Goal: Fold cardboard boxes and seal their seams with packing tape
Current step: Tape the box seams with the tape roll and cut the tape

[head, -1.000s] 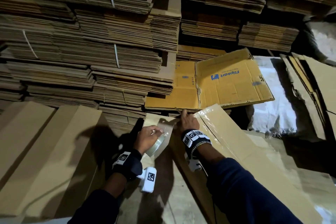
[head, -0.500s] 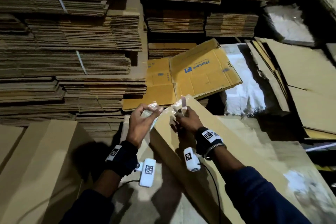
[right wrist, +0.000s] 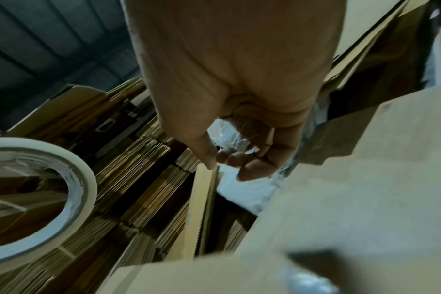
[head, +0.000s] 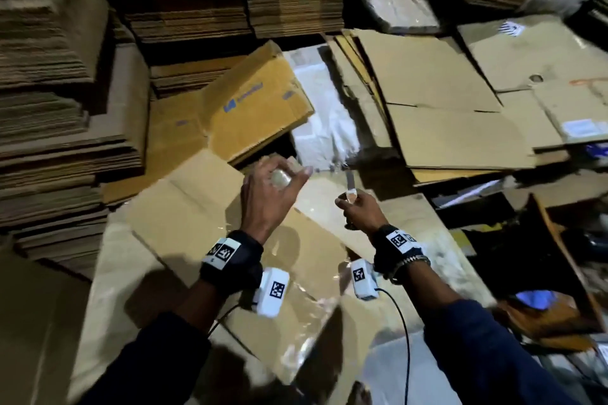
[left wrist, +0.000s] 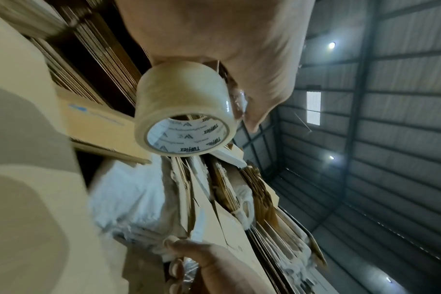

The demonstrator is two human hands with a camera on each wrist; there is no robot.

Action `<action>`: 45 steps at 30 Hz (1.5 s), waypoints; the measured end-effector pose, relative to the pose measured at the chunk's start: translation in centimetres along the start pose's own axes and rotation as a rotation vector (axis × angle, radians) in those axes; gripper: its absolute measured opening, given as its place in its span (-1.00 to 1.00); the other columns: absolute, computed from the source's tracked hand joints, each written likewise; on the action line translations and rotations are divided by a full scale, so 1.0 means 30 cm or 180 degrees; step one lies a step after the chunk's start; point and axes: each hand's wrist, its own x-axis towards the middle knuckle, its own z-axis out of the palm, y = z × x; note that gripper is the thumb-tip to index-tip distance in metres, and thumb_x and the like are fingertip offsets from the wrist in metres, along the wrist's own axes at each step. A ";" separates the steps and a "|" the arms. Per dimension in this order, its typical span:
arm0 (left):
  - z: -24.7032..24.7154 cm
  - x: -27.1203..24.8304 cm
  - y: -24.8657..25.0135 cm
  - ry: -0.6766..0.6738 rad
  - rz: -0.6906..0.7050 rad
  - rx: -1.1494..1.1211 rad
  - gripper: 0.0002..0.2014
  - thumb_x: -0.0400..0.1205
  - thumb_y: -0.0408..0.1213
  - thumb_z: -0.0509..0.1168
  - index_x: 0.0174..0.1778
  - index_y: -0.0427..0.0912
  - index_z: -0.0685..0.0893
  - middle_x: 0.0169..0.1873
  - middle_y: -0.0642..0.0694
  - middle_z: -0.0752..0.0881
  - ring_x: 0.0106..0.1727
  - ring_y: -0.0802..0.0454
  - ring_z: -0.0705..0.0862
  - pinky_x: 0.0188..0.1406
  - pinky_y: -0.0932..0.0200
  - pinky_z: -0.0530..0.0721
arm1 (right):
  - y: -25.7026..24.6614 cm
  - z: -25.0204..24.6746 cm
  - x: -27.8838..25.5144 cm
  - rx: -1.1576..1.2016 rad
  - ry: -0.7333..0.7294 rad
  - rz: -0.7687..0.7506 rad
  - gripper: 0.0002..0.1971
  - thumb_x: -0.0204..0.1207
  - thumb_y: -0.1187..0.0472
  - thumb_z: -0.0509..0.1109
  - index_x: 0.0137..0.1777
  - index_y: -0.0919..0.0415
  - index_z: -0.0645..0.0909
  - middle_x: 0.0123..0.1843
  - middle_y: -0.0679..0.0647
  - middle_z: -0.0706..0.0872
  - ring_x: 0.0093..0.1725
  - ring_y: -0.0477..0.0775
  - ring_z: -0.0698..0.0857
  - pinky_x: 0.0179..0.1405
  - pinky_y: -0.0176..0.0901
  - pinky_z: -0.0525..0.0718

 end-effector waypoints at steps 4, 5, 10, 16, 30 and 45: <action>0.376 -0.052 0.153 -0.0211 0.0207 0.0194 -0.72 0.68 0.13 0.44 -0.17 0.03 0.86 -0.15 0.16 0.78 -0.02 0.13 0.75 -0.13 0.17 0.53 | 0.211 -0.337 0.028 0.0156 0.0284 0.0284 -0.92 0.64 0.21 0.49 -0.01 0.20 0.66 -0.33 0.13 0.62 -0.39 0.09 0.56 -0.39 -0.08 0.67; 0.451 -0.064 0.175 -0.0256 0.0267 0.0296 -0.72 0.70 0.09 0.43 -0.15 0.00 0.88 -0.17 0.20 0.74 -0.06 0.15 0.73 -0.17 0.23 0.45 | 0.264 -0.400 0.033 0.0131 0.0328 0.0403 -0.91 0.64 0.21 0.50 -0.04 0.17 0.65 -0.33 0.13 0.63 -0.39 0.10 0.57 -0.39 -0.08 0.68; 0.800 -0.166 0.246 -0.0622 0.0563 0.0646 -0.73 0.74 -0.07 0.42 -0.19 -0.11 0.87 -0.11 -0.08 0.77 -0.11 -0.01 0.69 -0.13 0.07 0.58 | 0.563 -0.675 0.053 0.0053 0.0260 0.1158 -0.87 0.62 0.23 0.52 -0.04 0.25 0.63 -0.35 0.18 0.62 -0.42 0.12 0.56 -0.38 -0.08 0.63; 1.092 -0.314 0.037 -0.1281 0.0195 0.1155 -0.73 0.81 -0.12 0.30 0.19 -0.12 0.89 0.22 -0.25 0.75 0.28 -0.27 0.71 0.15 -0.04 0.67 | 0.806 -0.801 0.031 -0.0870 -0.0173 0.1370 -0.82 0.70 0.16 0.43 0.14 0.28 0.64 0.02 0.26 0.72 -0.23 0.07 0.64 0.03 0.11 0.73; 1.347 -0.614 -0.320 -0.3034 0.0708 0.2492 -0.12 0.51 -0.54 0.41 0.79 -0.05 0.33 0.65 -0.31 0.46 0.47 -0.39 0.61 0.44 -0.26 0.47 | 1.010 -0.668 0.056 -0.2081 -0.0041 0.0889 -0.13 0.65 -0.18 0.17 0.75 0.45 0.11 0.45 0.53 0.42 0.45 0.56 0.47 0.42 0.23 0.45; 1.176 -0.369 -0.168 -0.4069 -0.0550 0.1741 -0.22 0.38 -0.10 0.55 0.55 -0.18 0.51 0.40 -0.27 0.65 0.34 -0.32 0.68 0.27 -0.18 0.72 | 0.626 -0.609 0.229 -0.3222 -0.0340 0.0671 -0.53 0.65 -0.02 0.34 0.48 0.21 0.54 0.52 0.25 0.53 0.61 0.36 0.38 0.42 0.19 0.56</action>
